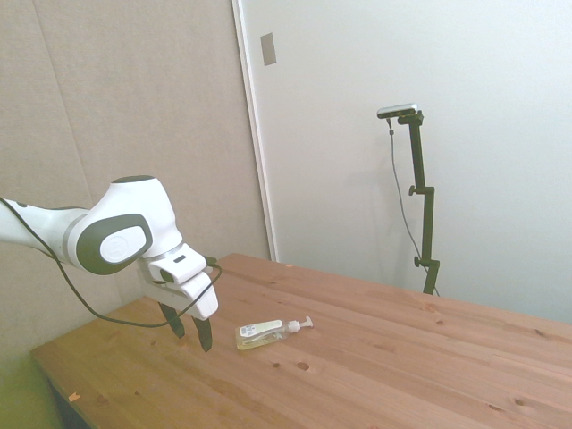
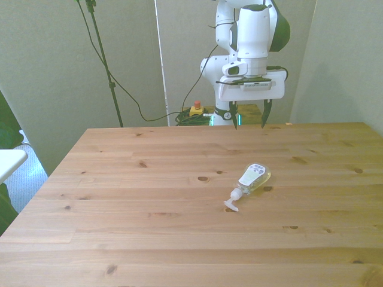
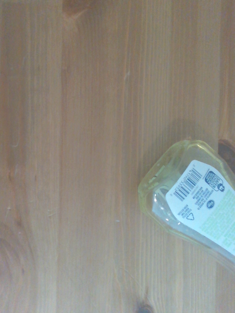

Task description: Stand the sanitizer

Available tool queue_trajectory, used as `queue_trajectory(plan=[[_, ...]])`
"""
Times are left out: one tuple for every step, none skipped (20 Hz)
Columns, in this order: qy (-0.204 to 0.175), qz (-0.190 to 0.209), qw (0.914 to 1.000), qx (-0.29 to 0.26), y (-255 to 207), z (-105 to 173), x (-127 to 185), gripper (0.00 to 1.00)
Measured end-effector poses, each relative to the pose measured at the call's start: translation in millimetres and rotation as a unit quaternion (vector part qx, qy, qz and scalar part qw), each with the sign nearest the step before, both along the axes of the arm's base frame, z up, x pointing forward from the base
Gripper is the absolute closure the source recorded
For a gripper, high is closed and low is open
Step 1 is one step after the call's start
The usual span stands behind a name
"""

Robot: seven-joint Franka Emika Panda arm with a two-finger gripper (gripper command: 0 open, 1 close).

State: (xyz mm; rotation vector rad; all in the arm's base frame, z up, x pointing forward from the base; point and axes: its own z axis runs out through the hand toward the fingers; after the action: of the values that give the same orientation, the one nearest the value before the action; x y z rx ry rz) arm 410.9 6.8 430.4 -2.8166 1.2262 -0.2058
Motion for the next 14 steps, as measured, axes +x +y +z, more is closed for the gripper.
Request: queue_trajectory(plan=[[0.0,0.0,1.0,0.001,-0.3,0.2,0.3,0.0],[0.001,0.0,1.0,0.002,-1.5,0.1,0.4,0.0],[0.0,-0.002,1.0,0.003,-2.9,1.5,2.7,0.0],[-0.004,-0.006,1.0,0.004,-4.4,5.1,7.3,0.0],[-0.009,-0.012,0.9999,0.005,-5.9,9.1,14.1,0.0],[-0.015,-0.02,0.9997,0.007,-7.9,13.6,22.7,0.0],[-0.021,-0.03,0.9993,0.008,-10.1,17.9,33.1,0.0],[-0.027,-0.039,0.9988,0.01,-12.0,21.0,44.3,0.0],[-0.034,-0.049,0.9982,0.011,-13.6,22.8,55.8,0.0],[-0.039,-0.059,0.9974,0.012,-14.9,23.4,67.7,0.0],[-0.045,-0.07,0.9965,0.011,-16.0,23.5,79.3,0.0],[-0.053,-0.082,0.9952,0.009,-17.0,22.5,90.8,0.0],[-0.06,-0.096,0.9935,0.008,-18.0,20.4,101.3,0.0],[-0.068,-0.11,0.9916,0.005,-19.5,18.0,111.1,0.0]])
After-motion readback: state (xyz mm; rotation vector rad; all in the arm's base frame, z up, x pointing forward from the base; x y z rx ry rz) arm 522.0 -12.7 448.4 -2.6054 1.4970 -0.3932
